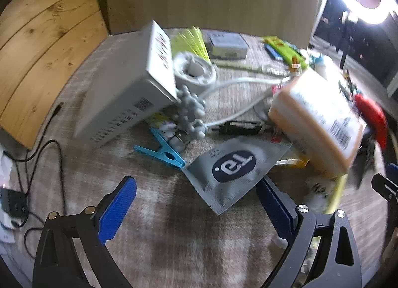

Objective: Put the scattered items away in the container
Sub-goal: 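Grasp the orange-wrapped package with the right gripper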

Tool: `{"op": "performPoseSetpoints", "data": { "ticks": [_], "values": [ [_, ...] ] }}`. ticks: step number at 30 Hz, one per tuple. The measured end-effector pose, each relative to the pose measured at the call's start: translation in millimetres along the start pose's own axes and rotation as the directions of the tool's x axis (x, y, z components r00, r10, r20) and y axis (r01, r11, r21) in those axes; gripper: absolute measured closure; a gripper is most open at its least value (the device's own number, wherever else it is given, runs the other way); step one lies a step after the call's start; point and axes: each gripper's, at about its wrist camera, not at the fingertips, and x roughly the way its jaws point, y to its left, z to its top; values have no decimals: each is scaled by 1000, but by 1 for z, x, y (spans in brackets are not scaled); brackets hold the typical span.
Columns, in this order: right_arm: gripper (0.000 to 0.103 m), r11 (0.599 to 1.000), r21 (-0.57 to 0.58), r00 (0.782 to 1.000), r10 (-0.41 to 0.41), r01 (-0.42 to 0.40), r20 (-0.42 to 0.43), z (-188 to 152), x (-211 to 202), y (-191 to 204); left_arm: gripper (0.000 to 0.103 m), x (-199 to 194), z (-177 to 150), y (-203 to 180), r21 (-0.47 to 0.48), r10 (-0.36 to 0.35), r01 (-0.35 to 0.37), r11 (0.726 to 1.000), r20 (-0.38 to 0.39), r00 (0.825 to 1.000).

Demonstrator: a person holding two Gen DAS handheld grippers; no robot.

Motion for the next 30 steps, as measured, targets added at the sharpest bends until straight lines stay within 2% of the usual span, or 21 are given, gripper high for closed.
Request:
{"op": "performPoseSetpoints", "data": {
  "ticks": [6, 8, 10, 12, 17, 20, 24, 25, 30],
  "values": [
    [29, 994, -42, 995, 102, -101, 16, 24, -16, -1, 12, -37, 15, 1, -78, -7, 11, 997, 44, 999],
    [37, 989, -65, 991, 130, -129, 13, 32, -20, 2, 17, -42, 22, -1, -86, -12, 16, 996, 46, 999],
    [37, 983, -103, 988, 152, -150, 10, 42, -22, 6, 22, -49, 27, -5, -99, -25, 29, 995, 44, 999],
    [37, 974, -156, 985, 170, -167, 4, 53, -21, 10, 23, -50, 34, -11, -112, -66, 69, 991, 27, 997],
    [40, 948, -210, 970, 233, -241, -63, 81, -2, 19, 29, -42, 49, -38, -122, -124, 122, 985, -11, 992],
    [52, 939, -220, 963, 244, -265, -117, 90, 20, 24, 37, -27, 48, -53, -164, -174, 163, 973, -54, 983],
    [57, 932, -215, 951, 256, -291, -174, 91, 42, 26, 43, -8, 40, -65, -216, -200, 176, 960, -96, 975],
    [60, 932, -210, 948, 260, -296, -182, 91, 46, 25, 43, -7, 39, -67, -230, -197, 170, 958, -97, 976],
    [61, 919, -186, 926, 306, -348, -222, 92, 58, 25, 43, 1, 38, -73, -262, -196, 166, 951, -93, 976]
  ]
}}
